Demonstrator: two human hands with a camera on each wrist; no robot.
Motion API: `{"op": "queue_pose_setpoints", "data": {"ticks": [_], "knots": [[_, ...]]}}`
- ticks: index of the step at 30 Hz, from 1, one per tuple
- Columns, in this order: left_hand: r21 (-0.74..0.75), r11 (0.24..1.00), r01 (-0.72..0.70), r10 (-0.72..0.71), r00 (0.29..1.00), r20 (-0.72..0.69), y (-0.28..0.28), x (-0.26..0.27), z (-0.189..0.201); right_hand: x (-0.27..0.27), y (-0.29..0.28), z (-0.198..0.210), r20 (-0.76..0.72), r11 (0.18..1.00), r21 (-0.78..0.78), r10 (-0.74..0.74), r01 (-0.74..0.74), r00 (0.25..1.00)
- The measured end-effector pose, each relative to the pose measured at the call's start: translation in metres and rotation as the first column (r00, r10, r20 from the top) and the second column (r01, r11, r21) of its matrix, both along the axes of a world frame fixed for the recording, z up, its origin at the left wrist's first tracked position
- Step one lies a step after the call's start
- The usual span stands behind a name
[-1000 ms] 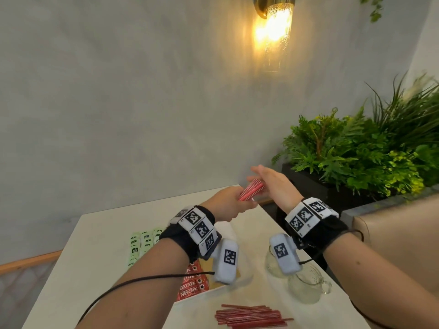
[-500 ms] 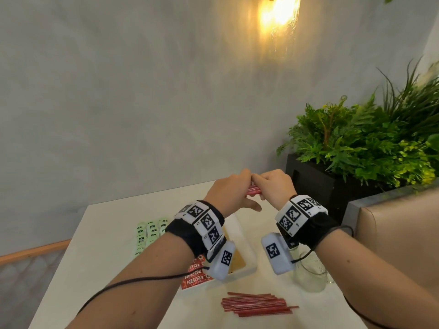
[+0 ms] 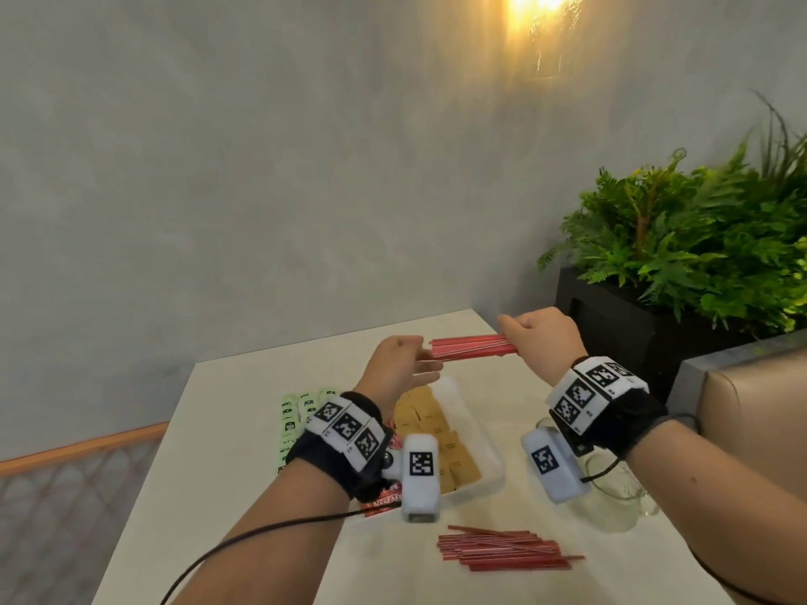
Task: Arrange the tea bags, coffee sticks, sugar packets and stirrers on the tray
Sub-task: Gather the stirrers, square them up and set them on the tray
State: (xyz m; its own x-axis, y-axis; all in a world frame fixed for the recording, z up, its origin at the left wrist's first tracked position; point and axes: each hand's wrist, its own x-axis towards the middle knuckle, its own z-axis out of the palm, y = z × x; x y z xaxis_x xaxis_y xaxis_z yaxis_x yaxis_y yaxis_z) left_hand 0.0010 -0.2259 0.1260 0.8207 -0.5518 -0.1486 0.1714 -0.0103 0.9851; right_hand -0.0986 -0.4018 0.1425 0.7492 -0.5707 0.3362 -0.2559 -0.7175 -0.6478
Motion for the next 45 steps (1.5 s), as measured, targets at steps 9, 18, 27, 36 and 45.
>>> {"op": "queue_pose_setpoints", "data": {"ticks": [9,18,27,36,45], "knots": [[0.123,0.984,0.131,-0.116,0.986,-0.119,-0.023,-0.017,0.002,0.011,0.011,-0.005,-0.047,0.989,-0.122,0.077,-0.082,0.996],[0.573,0.733,0.365,-0.608,0.73,0.312,-0.023,-0.02,-0.012,0.012,0.004,-0.007,-0.157,0.952,-0.121,0.26,-0.28,0.953],[0.342,0.847,0.408,-0.459,0.885,0.081,-0.022,-0.025,-0.021,0.002,0.003,-0.027,0.396,0.785,0.432,0.276,-0.443,0.876],[0.323,0.858,0.399,-0.435,0.899,0.045,-0.022,-0.031,-0.018,-0.005,0.007,-0.026,0.217,0.77,0.371,0.472,-0.519,0.854],[-0.127,0.991,-0.053,-0.005,0.907,-0.42,-0.028,-0.015,-0.002,-0.007,0.031,-0.042,-0.055,0.839,0.005,0.543,-0.543,0.838]]}}
